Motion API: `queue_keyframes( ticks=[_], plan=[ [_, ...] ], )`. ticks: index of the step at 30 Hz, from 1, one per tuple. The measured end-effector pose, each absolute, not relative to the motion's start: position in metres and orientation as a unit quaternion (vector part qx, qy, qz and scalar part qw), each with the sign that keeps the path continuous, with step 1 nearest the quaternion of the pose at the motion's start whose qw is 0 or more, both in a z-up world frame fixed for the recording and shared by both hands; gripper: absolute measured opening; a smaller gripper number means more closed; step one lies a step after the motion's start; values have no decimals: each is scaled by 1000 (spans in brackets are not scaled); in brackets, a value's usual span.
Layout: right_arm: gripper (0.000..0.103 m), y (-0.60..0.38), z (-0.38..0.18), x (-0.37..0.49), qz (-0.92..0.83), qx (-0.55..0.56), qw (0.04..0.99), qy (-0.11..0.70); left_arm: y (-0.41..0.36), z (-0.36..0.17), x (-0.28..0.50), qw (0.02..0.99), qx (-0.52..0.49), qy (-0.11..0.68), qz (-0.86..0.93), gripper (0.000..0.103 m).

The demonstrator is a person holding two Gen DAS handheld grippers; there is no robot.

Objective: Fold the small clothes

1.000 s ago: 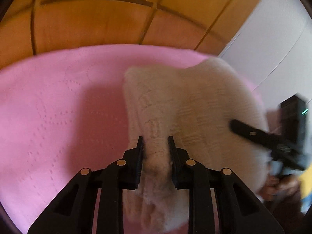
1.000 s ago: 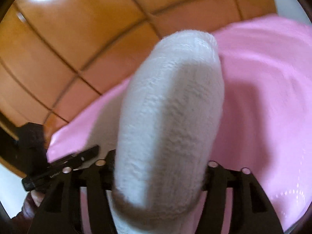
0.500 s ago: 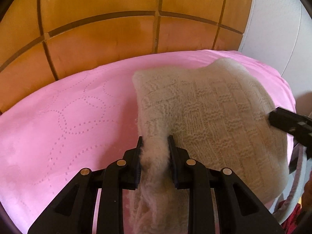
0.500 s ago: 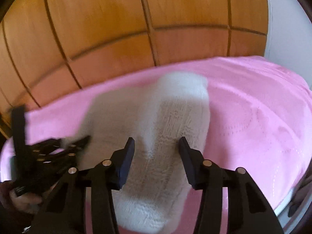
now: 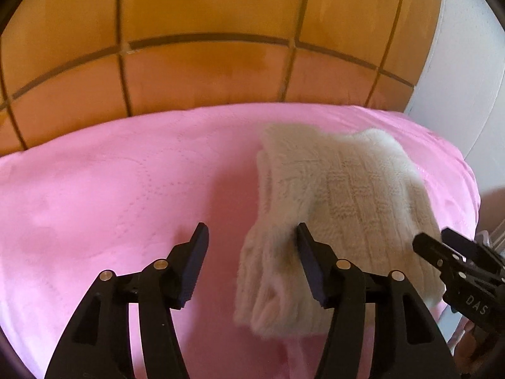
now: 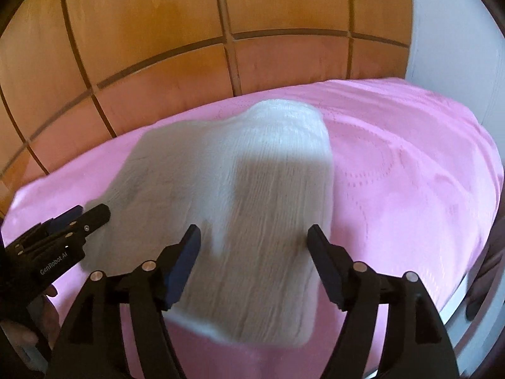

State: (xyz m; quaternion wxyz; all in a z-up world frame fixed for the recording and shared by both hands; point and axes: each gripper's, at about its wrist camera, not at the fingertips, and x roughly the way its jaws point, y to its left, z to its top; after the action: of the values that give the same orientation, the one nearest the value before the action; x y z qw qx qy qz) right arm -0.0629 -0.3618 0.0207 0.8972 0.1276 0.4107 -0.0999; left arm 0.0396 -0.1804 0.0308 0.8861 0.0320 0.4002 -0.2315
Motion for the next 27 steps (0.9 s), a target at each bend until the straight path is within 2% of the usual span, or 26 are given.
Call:
queue_keyframes(
  ticks=[1,3,6,9,15,16,17,24,27],
  plan=[
    [73,-359,22,-68,-105,133,895,412,-175,36,33,891,32,394,-223,71],
    [79,-354,25,-77,-119,136,894,411,-168,43,23,898,29,380,-218,71],
    [82,-348,28,-84,-134,136,893,408,-161,49,13,904,28,371,-212,72],
    [91,-341,31,-96,-151,139,893,400,-153,54,1,909,27,359,-208,78],
    [96,-319,35,-114,-173,125,900,379,-142,60,-19,917,27,343,-202,81],
    [97,-314,36,-118,-177,120,903,374,-140,60,-23,918,26,341,-200,88],
    [98,-310,37,-120,-178,117,905,370,-138,60,-25,919,25,341,-198,91],
    [100,-292,36,-132,-199,89,907,360,-125,53,-40,920,24,347,-183,92],
    [100,-296,35,-132,-217,93,901,365,-121,49,-42,921,27,348,-173,96]
  ],
)
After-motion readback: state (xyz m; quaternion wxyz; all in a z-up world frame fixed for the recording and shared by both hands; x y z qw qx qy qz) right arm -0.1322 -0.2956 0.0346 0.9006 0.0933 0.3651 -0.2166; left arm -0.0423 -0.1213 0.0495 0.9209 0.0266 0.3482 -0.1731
